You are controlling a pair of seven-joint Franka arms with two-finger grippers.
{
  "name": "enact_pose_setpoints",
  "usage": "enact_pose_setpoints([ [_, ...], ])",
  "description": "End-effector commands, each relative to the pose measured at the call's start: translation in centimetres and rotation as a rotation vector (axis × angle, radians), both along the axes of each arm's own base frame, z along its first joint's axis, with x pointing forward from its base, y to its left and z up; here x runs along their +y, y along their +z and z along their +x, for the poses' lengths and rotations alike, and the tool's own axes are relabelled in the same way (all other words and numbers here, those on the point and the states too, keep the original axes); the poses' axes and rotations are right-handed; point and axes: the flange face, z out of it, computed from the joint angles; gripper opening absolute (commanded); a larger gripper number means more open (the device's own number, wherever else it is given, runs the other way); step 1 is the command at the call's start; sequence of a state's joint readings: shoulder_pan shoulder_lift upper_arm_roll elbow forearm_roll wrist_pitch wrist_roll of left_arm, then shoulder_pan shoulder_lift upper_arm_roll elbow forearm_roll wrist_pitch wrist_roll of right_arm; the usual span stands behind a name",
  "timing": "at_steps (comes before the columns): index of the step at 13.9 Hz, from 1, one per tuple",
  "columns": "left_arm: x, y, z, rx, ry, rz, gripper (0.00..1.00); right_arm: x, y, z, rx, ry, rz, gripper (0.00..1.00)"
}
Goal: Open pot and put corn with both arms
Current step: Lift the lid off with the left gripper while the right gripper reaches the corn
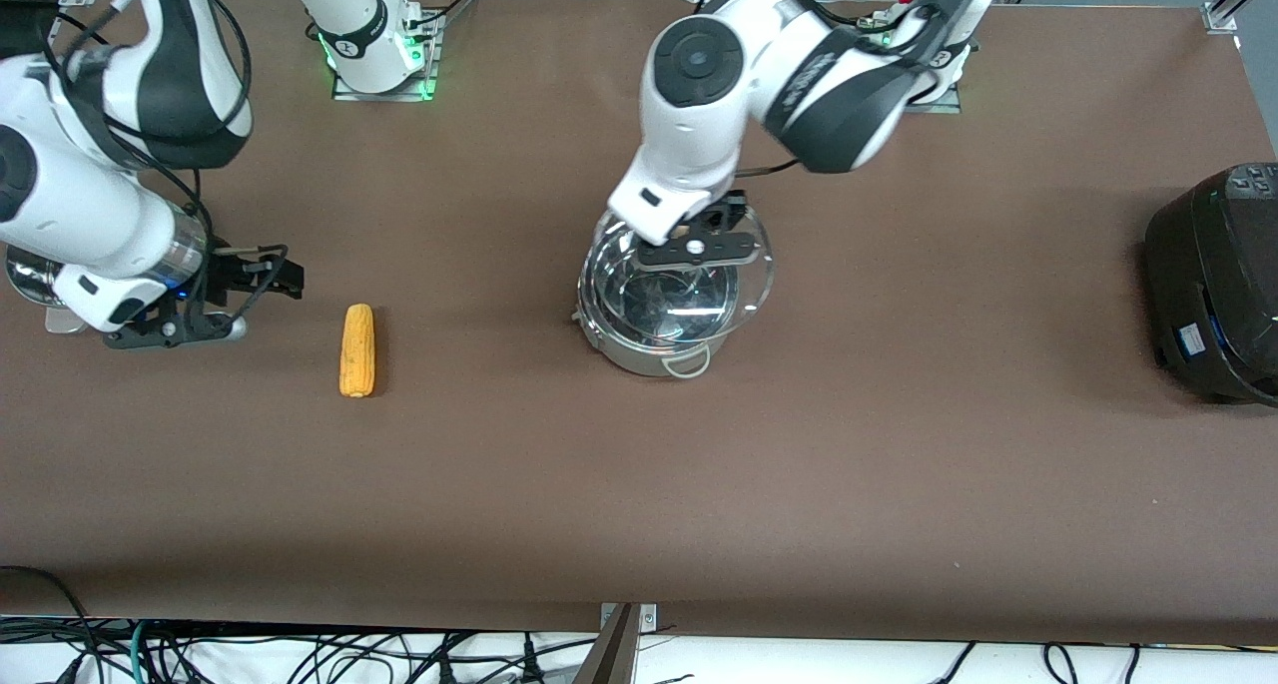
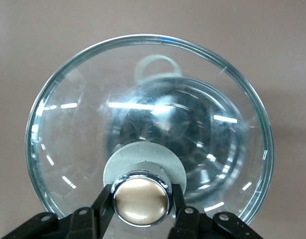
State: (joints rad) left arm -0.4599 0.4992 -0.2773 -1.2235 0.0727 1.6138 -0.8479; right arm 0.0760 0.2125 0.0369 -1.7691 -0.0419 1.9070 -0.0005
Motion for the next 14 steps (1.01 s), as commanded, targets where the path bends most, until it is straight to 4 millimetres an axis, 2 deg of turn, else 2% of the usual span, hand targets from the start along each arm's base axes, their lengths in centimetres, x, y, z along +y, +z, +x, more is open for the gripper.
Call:
enact_pose_setpoints([
  [1, 9.1, 1.0, 4.1, 0.048, -0.067, 0.018, 0.14, 0.0, -5.4, -1.7, -0.049, 0.017, 0.017, 1.0],
  [3, 17.3, 0.8, 7.2, 0.112, -0.145, 0.005, 0.12, -0.1, -10.1, -1.8, -0.091, 0.024, 0.027, 1.0],
  [4, 20.3, 0.5, 8.0, 0.135, -0.191, -0.003, 0.12, 0.0, -12.4, -1.9, -0.106, 0.025, 0.031, 1.0],
  [6, 26.2, -0.8, 9.2, 0.182, -0.217, -0.003, 0.12, 0.0, -16.3, -2.4, -0.132, 0.028, 0.037, 1.0],
  [8, 31.5, -3.1, 9.7, 0.228, -0.241, -0.024, 0.12, 0.0, -19.4, -2.8, -0.145, 0.031, 0.042, 1.0],
  [9, 33.3, -4.0, 9.9, 0.239, -0.261, -0.034, 0.12, 0.1, -21.0, -2.8, -0.147, 0.032, 0.045, 1.0],
  [11, 37.2, -6.2, 10.2, 0.228, -0.315, 0.004, 0.12, 0.1, -21.6, -2.7, -0.157, 0.033, 0.047, 0.99],
  [14, 42.4, -11.4, 8.7, 0.164, -0.39, -0.01, 0.12, 0.2, -22.0, -2.7, -0.156, 0.035, 0.046, 0.88],
])
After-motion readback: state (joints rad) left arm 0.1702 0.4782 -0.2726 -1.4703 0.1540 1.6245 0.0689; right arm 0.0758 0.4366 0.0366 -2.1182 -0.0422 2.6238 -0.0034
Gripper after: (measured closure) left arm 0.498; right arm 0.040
